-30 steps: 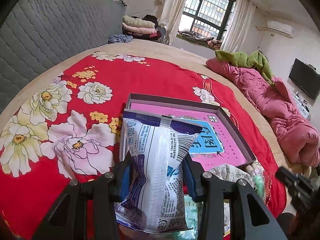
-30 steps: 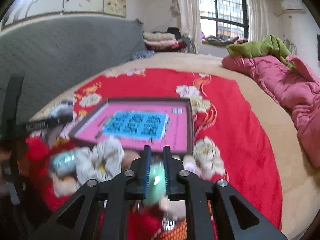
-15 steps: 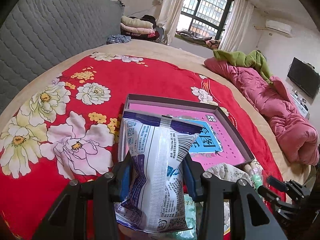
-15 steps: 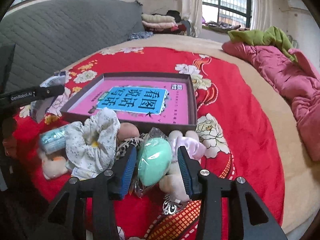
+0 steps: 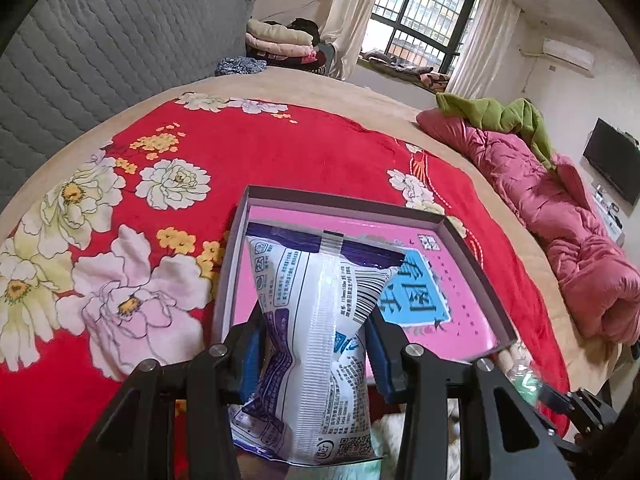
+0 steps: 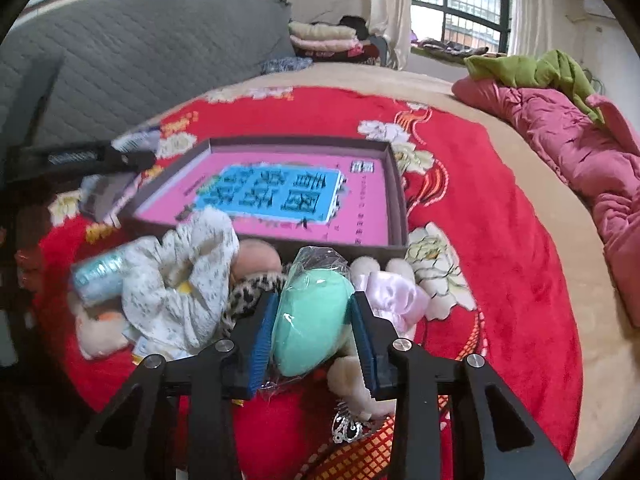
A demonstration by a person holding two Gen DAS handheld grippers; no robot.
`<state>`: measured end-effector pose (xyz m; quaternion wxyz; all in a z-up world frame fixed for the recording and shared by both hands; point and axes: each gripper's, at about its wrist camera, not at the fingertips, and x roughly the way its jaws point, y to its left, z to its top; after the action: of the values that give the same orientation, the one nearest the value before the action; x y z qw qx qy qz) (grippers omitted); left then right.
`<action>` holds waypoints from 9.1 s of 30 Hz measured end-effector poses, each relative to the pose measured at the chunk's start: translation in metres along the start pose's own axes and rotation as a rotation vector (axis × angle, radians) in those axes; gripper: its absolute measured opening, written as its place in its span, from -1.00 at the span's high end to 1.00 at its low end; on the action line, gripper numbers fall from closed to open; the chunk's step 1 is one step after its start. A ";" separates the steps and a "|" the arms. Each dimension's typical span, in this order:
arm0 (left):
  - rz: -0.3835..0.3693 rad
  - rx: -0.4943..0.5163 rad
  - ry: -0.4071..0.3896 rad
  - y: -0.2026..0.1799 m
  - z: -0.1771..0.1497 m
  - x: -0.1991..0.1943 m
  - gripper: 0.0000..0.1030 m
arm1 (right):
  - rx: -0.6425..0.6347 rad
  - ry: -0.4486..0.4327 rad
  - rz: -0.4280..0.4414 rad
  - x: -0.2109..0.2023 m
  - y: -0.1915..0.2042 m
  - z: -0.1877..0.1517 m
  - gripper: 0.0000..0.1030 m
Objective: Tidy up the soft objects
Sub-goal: 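Release the snack bag into the box while the right tool drops the sponge in, then move the left tool to the purple-bow bunny while the right tool approaches the pink-hat plush, then grasp the purple-bow bunny with the left tool while the right tool grasps the pink-hat plush, then lift the bunny over the pink box while the right tool lifts the pink-hat plush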
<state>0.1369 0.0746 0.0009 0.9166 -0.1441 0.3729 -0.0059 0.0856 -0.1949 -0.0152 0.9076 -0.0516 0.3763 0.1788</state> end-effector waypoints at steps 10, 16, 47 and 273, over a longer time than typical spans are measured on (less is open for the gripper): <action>-0.001 -0.011 0.030 0.007 0.004 0.022 0.13 | 0.034 -0.119 -0.047 -0.001 -0.014 0.054 0.26; 0.005 -0.024 0.071 0.014 0.001 0.041 0.13 | 0.001 -0.080 -0.057 0.044 -0.012 0.073 0.26; -0.122 -0.081 0.118 0.034 0.007 0.057 0.01 | 0.030 -0.027 -0.110 0.055 -0.024 0.059 0.00; -0.095 -0.016 -0.090 0.038 -0.011 -0.004 0.19 | -0.012 -0.145 -0.162 -0.009 0.011 0.047 0.25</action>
<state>0.1229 0.1090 -0.0138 0.9300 -0.1689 0.3241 -0.0400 0.1067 -0.1764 0.0254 0.9436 -0.0740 0.3032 0.1104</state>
